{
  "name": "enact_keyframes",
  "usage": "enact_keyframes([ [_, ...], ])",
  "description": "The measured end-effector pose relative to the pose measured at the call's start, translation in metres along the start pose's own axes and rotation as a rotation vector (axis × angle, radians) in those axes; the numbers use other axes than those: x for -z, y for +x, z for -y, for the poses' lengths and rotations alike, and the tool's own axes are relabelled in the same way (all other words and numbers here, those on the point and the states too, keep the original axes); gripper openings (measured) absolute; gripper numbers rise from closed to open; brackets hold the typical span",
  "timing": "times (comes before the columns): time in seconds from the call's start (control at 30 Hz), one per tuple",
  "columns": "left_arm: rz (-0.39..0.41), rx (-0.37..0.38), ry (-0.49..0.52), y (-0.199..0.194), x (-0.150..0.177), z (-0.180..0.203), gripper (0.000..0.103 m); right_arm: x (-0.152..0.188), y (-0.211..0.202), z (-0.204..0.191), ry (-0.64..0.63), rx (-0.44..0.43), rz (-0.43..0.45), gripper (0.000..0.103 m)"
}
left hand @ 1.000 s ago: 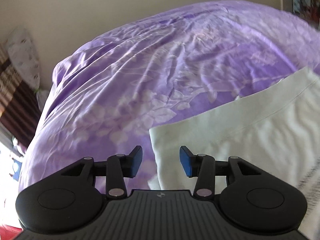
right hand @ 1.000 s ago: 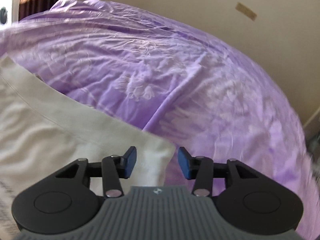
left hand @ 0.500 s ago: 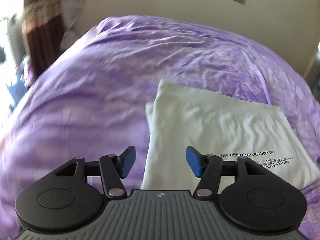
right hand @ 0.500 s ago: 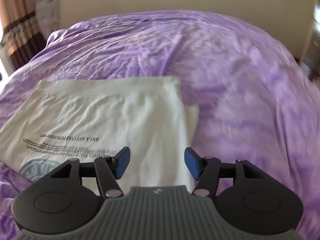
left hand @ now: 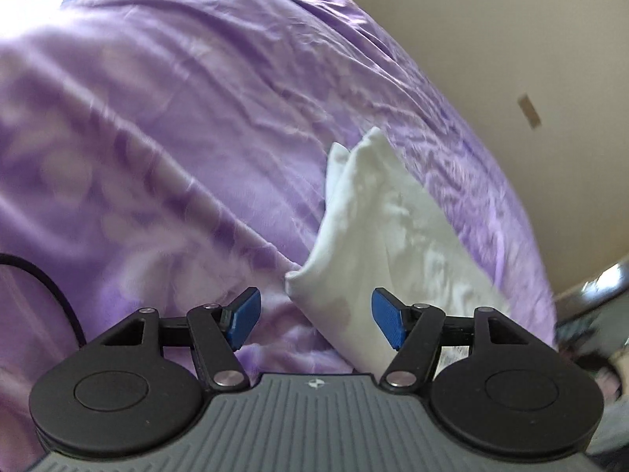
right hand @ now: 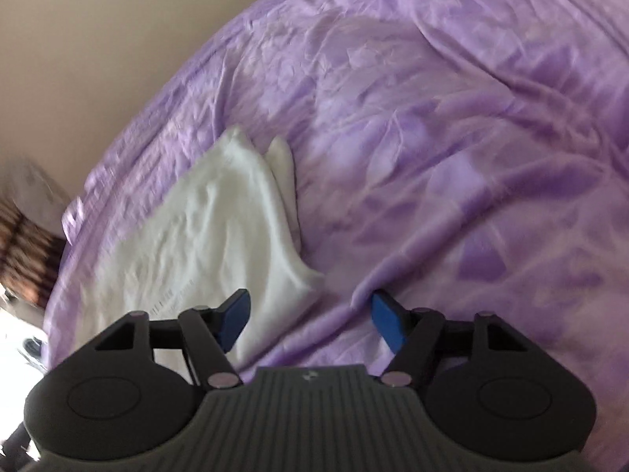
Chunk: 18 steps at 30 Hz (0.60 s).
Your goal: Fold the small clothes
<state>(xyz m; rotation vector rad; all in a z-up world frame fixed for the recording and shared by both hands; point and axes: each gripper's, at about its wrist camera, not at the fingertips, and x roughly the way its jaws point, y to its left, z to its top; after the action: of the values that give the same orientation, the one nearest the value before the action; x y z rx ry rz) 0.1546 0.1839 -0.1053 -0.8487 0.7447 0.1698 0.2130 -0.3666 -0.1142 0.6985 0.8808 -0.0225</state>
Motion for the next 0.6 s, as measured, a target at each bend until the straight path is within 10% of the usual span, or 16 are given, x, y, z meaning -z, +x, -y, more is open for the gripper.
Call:
enact_keyframes([
  [0.13,0.017,0.016,-0.06,0.009,0.001,-0.015,0.053,-0.003,0.015,0.009,0.071,-0.108,0.005,0.055],
  [0.33,0.109,0.075,-0.058,-0.001,0.0,-0.016,0.012,-0.004,0.028,0.026,0.193,-0.168,0.004,0.012],
  [0.6,0.15,-0.048,0.127,-0.018,0.0,0.016,0.009,-0.006,-0.005,-0.002,0.048,-0.178,0.156,0.006],
])
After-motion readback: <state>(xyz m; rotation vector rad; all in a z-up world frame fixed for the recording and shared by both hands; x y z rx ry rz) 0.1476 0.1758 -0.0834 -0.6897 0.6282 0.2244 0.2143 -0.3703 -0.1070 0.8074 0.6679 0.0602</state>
